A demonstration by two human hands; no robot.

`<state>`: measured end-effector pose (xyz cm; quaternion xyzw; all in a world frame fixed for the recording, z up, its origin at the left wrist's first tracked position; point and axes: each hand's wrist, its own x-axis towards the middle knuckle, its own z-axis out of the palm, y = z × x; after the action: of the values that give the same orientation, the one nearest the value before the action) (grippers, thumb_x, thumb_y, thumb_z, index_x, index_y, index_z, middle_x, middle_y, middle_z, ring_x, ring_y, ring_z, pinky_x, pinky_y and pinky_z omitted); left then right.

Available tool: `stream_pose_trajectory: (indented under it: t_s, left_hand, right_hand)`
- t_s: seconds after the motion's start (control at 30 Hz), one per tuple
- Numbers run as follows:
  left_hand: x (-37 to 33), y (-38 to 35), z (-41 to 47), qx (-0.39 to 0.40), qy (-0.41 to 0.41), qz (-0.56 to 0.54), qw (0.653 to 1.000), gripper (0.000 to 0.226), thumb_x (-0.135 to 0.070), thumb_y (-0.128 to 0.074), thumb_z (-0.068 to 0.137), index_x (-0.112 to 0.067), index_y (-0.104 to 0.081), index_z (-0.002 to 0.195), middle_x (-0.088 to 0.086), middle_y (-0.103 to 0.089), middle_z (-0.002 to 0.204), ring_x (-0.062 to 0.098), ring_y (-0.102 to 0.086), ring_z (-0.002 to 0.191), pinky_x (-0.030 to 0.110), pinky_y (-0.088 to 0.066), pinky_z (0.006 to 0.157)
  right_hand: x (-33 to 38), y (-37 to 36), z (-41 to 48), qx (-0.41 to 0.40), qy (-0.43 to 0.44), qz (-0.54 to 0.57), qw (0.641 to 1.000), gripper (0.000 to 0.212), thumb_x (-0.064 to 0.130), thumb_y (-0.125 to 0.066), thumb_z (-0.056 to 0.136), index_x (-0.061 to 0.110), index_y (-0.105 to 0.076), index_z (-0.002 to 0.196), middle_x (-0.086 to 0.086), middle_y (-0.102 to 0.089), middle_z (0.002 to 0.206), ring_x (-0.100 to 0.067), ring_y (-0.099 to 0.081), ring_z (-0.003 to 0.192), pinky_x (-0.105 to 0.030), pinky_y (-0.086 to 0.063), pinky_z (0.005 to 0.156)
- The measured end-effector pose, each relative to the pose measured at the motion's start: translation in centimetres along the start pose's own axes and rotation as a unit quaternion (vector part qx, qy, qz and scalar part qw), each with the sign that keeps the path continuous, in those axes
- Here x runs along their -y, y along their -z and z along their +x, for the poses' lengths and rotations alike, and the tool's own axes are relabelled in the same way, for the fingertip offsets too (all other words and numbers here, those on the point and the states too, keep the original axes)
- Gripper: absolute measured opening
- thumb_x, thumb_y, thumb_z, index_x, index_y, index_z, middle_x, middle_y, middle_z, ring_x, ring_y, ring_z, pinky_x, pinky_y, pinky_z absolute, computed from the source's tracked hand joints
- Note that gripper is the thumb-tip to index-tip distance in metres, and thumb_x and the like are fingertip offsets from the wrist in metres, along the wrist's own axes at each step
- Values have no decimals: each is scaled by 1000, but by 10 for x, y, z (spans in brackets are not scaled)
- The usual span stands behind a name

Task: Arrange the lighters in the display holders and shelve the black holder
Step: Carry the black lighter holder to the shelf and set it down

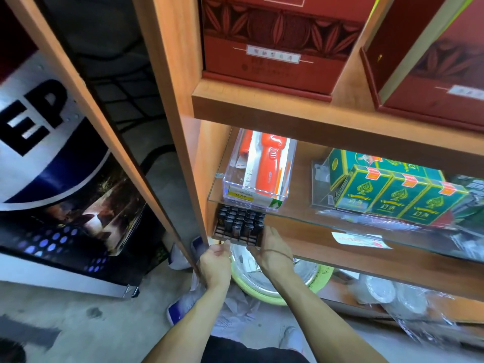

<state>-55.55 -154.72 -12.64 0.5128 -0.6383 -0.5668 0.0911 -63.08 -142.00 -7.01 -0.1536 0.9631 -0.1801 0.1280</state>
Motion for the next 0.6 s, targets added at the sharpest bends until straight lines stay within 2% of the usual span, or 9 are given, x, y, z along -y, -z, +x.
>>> stream_pose_trajectory:
  t_s: [0.17,0.3,0.4,0.47,0.53,0.6]
  left_hand:
    - [-9,2,0,17,-19,39,999,35,-50,-70,94,-22,-71,73,-5,-74,66,23,-72,71,37,-60,75]
    - [-24,8,-11,27,-29,85,996,29,-45,-69,95,-21,-71,78,-6,-74,72,23,-72,78,34,-57,75]
    - [-34,14,-23,51,-69,167,982,14,-33,-67,94,-25,-68,82,-9,-74,80,23,-71,86,34,-56,76]
    - [-39,16,-33,77,-160,270,946,5,-29,-62,90,-27,-67,93,-11,-74,91,25,-70,89,35,-56,75]
    - [-43,13,-43,89,-278,388,874,21,-30,-59,89,-28,-67,108,-7,-72,104,29,-70,92,38,-55,72]
    - [-49,4,-55,98,-376,470,793,31,-28,-60,83,-18,-72,109,2,-71,101,29,-70,90,38,-54,65]
  right_hand:
    - [0,-4,3,-9,21,2,1000,40,38,-72,93,17,-53,120,-4,-60,112,-34,-61,97,-36,-34,67]
    - [-3,-5,2,-17,26,2,1000,37,35,-70,94,17,-55,123,-4,-59,111,-34,-60,95,-36,-36,65]
    - [-12,-3,-6,-50,24,23,998,17,34,-59,100,21,-58,110,-2,-57,101,-32,-60,87,-39,-44,62]
    - [-24,2,-11,-64,8,9,998,13,31,-59,98,21,-60,106,-2,-57,99,-31,-58,88,-39,-47,65]
    - [-40,7,-18,-99,-4,-49,994,11,25,-67,88,19,-64,96,-4,-58,93,-33,-58,83,-39,-43,67]
    - [-57,15,-26,-122,-31,-115,985,12,26,-70,77,19,-63,84,-4,-58,84,-33,-57,77,-40,-41,70]
